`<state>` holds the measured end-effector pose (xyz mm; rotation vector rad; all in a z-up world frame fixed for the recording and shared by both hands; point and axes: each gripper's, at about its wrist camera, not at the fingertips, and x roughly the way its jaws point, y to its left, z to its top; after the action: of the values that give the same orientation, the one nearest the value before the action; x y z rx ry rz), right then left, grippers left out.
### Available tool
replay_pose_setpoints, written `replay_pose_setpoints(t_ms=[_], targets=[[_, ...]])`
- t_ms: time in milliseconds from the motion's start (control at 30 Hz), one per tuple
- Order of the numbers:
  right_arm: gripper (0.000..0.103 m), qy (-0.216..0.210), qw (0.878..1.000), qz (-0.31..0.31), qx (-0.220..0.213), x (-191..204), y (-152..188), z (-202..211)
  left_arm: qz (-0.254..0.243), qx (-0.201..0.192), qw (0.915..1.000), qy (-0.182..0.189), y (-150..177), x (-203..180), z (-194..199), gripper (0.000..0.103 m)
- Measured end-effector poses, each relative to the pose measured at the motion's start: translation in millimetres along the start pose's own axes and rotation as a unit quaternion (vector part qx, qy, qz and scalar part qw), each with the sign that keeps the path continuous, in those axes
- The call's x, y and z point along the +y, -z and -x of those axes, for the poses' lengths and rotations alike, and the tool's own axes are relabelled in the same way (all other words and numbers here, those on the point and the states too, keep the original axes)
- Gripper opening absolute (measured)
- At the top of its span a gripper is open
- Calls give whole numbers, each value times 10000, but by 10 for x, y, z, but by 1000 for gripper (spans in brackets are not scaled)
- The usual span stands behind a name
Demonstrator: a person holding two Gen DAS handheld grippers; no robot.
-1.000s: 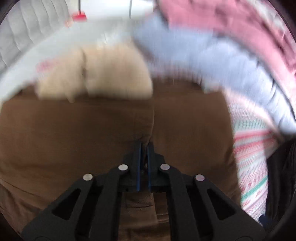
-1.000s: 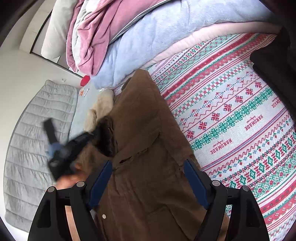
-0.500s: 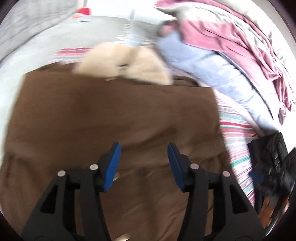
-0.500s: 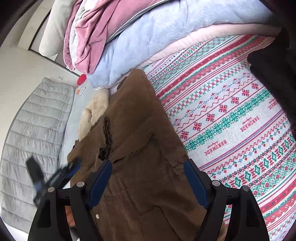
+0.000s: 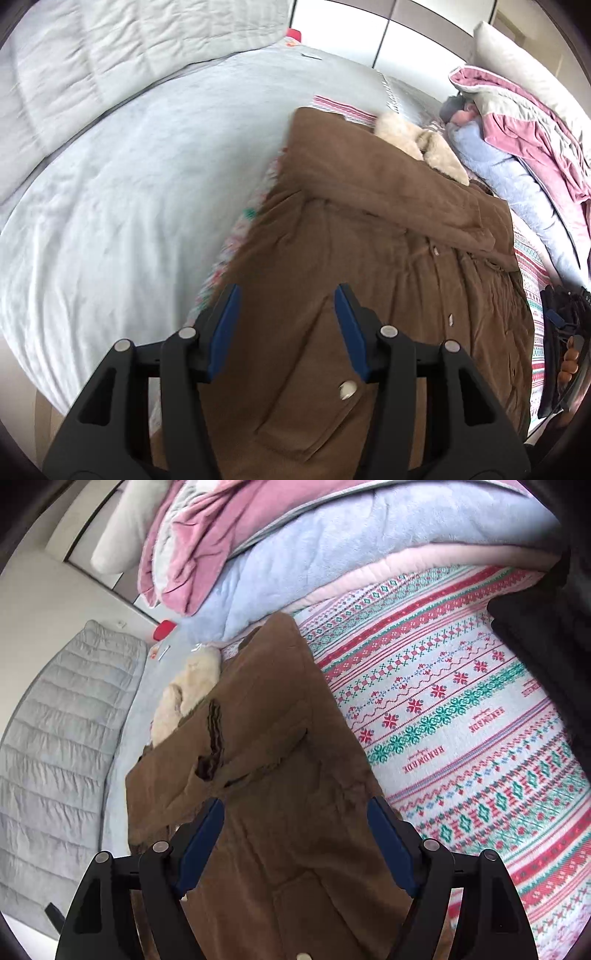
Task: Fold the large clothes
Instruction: 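Move both grippers to the coat hem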
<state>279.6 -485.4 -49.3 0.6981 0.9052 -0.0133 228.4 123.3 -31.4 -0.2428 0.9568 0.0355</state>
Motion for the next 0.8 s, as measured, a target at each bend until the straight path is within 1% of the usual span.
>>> replay_pose_setpoints(t_ms=[133,300,433,533,567,633,700,800], targets=[[81,175,9991,384,-77,25,170,192,59,42,9999,77,223,206,34,55],[81,353,9963,769,-113,-79,431,432,217,173,9995,170,493,496,81,55],[81,422,9944,971,50,-280,695,551,297,213,9991,202,698,696,195,55],[81,351,9949,917,245,-453,913,613,250,263,9990,277,855,792,271,55],[81,333,9950,892,305,-514,1007,634,274,257,9986,363,919,838,303,55],[81,349,9951,845,368,-649,1214,699,392,240,9976,515,1026,927,347,55],[81,398,9954,782,380,-749,1411,753,435,313,9968,594,1132,990,350,55],[81,295,9977,453,417,-955,1673,841,470,336,9963,644,1216,1044,374,55]])
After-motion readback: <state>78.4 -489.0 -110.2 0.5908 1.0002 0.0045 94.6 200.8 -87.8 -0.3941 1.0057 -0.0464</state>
